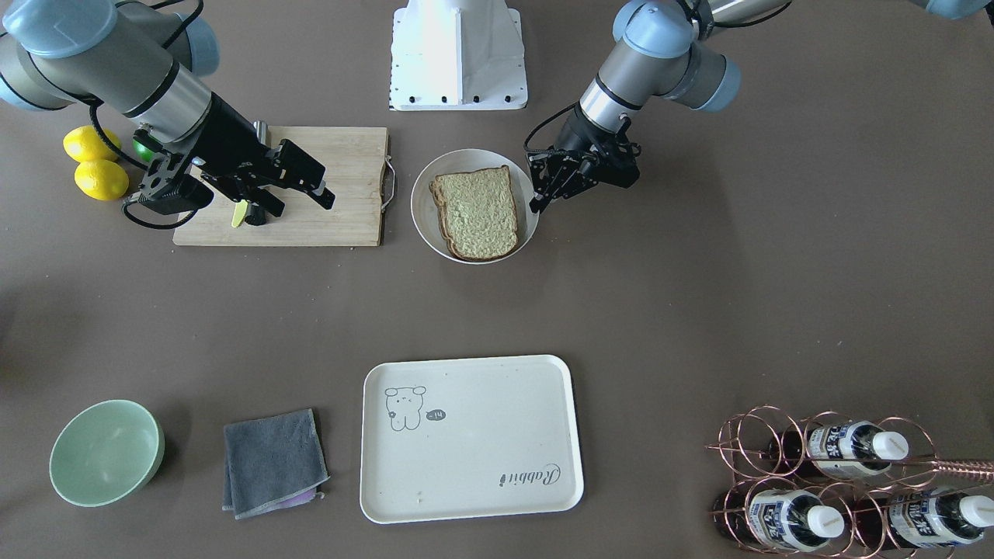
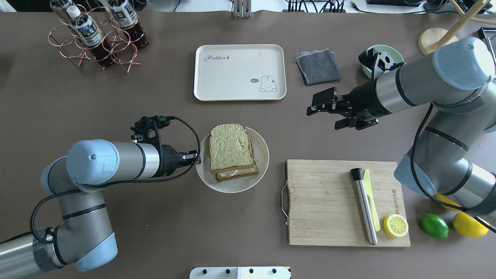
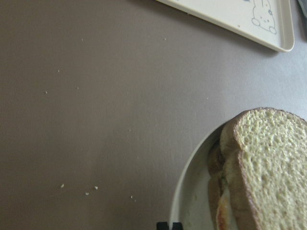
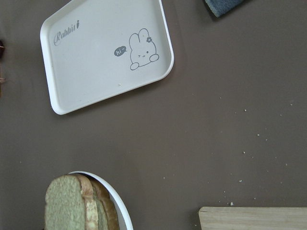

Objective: Make sandwich and place on tray
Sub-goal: 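Slide the plate with the left gripper onto the rabbit-print tray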

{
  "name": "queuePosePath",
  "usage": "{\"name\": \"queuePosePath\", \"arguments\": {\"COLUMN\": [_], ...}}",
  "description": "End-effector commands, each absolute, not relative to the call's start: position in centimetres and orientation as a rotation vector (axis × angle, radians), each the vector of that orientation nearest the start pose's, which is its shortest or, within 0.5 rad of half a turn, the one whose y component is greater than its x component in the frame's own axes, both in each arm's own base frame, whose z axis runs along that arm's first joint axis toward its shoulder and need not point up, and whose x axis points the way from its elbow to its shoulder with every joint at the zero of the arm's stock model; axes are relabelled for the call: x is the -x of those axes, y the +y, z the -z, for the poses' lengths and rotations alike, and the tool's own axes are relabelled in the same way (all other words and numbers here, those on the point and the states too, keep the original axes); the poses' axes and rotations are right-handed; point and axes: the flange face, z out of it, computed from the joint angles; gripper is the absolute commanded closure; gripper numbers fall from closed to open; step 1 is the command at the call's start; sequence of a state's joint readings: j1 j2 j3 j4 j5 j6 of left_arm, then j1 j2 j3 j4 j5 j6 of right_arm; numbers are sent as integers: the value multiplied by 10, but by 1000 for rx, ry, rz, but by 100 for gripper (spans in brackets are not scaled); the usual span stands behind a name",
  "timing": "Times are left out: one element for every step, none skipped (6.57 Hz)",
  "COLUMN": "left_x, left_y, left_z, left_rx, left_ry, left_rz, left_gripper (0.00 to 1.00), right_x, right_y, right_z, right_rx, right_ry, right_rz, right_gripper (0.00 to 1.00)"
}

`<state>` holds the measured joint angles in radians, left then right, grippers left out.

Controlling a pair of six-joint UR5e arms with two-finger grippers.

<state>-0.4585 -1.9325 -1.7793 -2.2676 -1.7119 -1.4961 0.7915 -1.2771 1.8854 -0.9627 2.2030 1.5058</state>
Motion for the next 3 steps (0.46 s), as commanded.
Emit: {"name": "queuePosePath", "arguments": {"left_x": [-483,-479,-486], "left_y": [-422,-441,-462], "left_z": [-232,-228,-233], "left_rx": [-231,-234,-236], "left_ry": [1191,1159,1135], "left_rz": [311,345,374], "left_gripper": [100,100,100], "right_x": [333,330,326], "right_y": [-445,-443,-445], "right_z": [-273,-266,-263], "right_rx": [-12,-28,-59], "right_ry": [-1322,-1333,-1335], "right_rz": [-234,-221,-237], "right_gripper": [0,0,0]}}
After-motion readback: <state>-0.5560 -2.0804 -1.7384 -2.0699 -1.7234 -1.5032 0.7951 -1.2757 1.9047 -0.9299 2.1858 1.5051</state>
